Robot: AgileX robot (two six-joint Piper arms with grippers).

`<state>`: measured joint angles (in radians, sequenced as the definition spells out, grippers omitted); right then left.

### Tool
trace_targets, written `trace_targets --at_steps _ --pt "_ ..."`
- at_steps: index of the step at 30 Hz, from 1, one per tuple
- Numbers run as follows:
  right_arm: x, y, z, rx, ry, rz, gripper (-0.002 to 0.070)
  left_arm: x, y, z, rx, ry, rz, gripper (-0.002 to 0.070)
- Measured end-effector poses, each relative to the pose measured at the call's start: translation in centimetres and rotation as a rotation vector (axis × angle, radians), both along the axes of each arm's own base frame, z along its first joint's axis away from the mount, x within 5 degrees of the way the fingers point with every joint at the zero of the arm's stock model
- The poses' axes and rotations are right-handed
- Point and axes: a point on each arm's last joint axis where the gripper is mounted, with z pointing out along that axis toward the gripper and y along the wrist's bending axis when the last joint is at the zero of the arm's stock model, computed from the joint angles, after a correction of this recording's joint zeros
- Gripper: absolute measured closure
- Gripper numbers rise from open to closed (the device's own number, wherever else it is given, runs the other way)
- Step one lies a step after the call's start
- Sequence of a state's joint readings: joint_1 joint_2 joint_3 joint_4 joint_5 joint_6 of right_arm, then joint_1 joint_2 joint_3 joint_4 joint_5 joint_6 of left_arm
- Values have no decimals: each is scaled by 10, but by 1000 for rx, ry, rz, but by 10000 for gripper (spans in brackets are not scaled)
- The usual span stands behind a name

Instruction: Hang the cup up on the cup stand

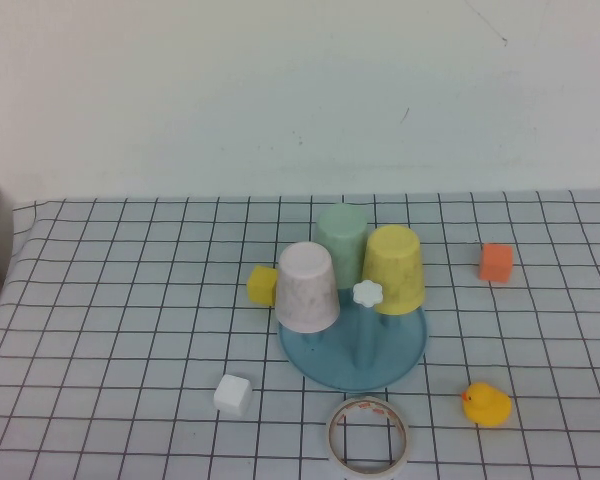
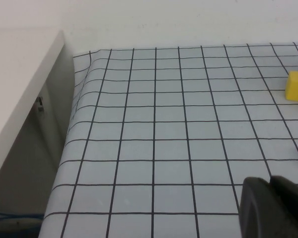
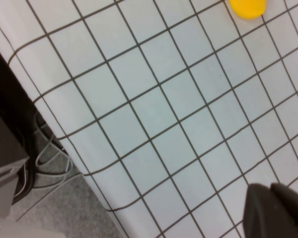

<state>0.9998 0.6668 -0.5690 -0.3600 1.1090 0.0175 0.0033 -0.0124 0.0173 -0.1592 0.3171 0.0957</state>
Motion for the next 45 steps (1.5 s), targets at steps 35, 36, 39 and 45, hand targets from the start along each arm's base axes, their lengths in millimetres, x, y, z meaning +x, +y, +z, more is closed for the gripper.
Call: trace_targets --at_steps 35,36,39,45 --pt "-4 -19 13 136 -119 -51 678 -1 -4 0 108 -10 -109 675" --pt "-4 -22 18 194 -168 -78 678 -1 -4 0 108 -10 -109 675" --pt "-4 -30 33 377 -324 -167 678 -1 -4 0 108 -10 -109 675" --pt "-10 -44 43 692 -688 -371 678 -1 -4 0 109 -10 -109 675"
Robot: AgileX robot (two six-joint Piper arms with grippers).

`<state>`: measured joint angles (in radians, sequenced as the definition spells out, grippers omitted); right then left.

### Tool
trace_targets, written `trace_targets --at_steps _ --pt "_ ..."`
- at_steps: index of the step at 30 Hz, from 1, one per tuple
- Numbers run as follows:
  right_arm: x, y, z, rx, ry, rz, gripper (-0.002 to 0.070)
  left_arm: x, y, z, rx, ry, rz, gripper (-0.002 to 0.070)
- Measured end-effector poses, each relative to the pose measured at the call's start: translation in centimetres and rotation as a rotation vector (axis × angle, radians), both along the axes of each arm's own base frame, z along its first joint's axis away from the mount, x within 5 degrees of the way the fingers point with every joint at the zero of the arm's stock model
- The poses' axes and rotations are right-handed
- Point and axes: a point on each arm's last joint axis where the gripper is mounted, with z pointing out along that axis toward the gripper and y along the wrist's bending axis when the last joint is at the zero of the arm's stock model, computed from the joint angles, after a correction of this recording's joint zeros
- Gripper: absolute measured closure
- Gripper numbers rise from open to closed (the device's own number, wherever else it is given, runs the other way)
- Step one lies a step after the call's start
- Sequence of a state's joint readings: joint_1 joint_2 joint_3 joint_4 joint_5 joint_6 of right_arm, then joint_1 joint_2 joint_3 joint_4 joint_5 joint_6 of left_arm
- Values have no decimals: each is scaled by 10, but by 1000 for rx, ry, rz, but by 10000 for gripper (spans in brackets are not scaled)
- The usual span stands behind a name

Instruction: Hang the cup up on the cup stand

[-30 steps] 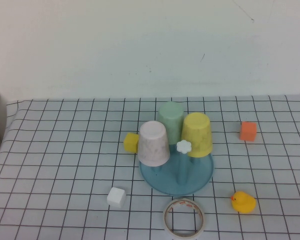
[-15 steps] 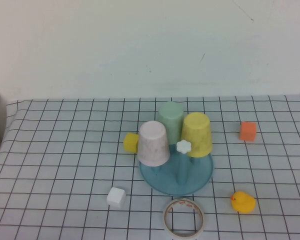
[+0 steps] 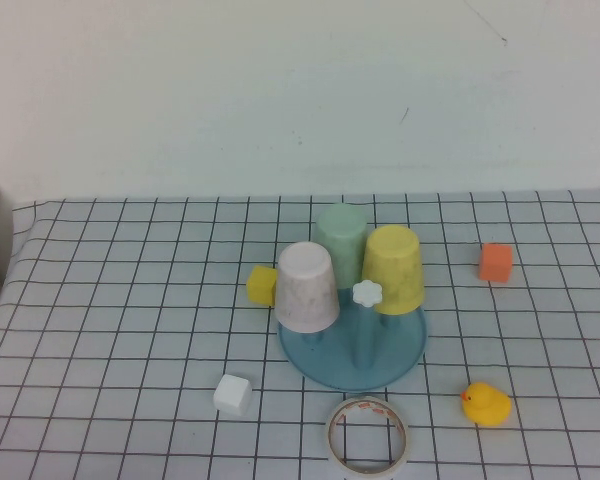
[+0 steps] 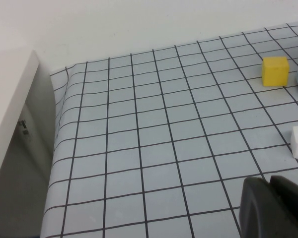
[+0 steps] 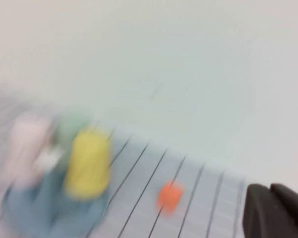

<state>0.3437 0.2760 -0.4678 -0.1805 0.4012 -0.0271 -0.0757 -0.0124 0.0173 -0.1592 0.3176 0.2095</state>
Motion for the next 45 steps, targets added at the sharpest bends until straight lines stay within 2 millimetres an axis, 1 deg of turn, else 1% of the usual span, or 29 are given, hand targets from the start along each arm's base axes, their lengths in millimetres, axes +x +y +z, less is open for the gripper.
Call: trace_targets --at_steps 1,3,4,6,18,22,32,45 --pt "0 -1 -1 34 -45 -26 678 0 0 0 0 0 0 675" --pt "-1 -4 -9 96 -104 -88 678 0 0 0 0 0 0 675" --pt "0 -6 -21 129 -125 -131 678 0 0 0 0 -2 0 675" --pt "-1 -8 -31 145 -131 -165 678 0 0 0 0 -2 0 675" --pt "-7 -10 -99 145 -84 -197 678 0 0 0 4 -3 -1 676" --pt "-6 -12 -122 126 -36 -231 678 0 0 0 4 -3 -1 676" --pt "-9 -13 -139 96 134 -259 678 0 0 0 4 -3 -1 676" --pt "-10 -17 -140 97 158 -333 678 0 0 0 22 -5 -6 676"
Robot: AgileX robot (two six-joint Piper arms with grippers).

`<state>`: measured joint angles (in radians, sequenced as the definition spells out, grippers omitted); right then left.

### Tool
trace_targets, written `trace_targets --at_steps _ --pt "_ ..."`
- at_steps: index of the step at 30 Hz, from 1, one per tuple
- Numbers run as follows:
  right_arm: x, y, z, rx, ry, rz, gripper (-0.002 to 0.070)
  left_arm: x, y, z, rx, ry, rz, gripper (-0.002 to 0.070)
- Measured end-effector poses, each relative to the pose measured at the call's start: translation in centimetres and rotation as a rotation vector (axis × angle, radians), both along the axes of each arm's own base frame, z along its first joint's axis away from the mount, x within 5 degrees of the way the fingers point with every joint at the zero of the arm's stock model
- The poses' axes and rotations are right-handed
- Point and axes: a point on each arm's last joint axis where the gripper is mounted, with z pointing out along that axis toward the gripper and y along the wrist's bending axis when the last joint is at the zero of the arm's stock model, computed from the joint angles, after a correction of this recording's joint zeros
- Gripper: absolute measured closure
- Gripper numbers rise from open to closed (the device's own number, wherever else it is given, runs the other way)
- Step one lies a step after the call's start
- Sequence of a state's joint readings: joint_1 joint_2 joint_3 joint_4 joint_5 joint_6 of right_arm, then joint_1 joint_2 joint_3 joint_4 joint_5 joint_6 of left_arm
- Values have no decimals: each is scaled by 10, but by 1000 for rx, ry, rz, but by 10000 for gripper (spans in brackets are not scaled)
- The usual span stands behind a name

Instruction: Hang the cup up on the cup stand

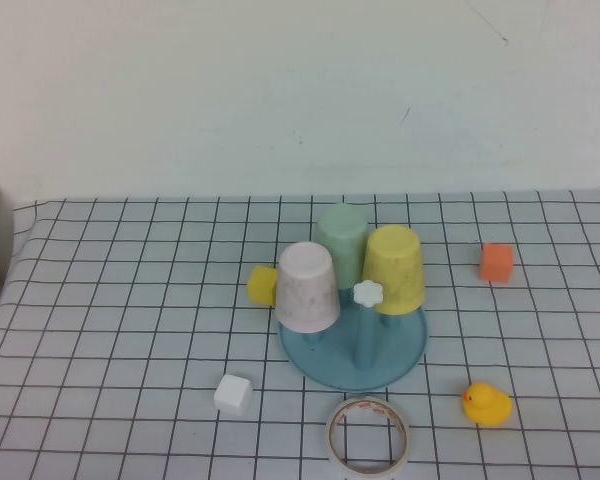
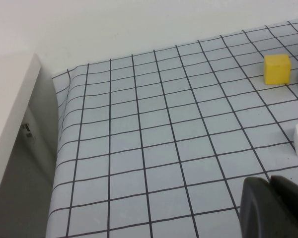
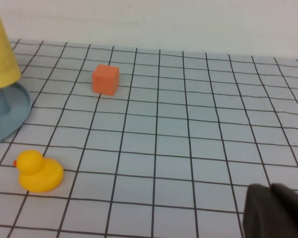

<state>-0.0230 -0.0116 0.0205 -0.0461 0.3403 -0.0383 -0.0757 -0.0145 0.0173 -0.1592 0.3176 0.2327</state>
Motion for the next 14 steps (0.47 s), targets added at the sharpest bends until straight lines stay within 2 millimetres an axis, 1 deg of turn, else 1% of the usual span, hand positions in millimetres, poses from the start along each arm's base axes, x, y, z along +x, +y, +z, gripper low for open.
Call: trace_targets --at_steps 14 --pt "0 -1 0 -31 6 -2 678 0 0 0 0 0 0 676"
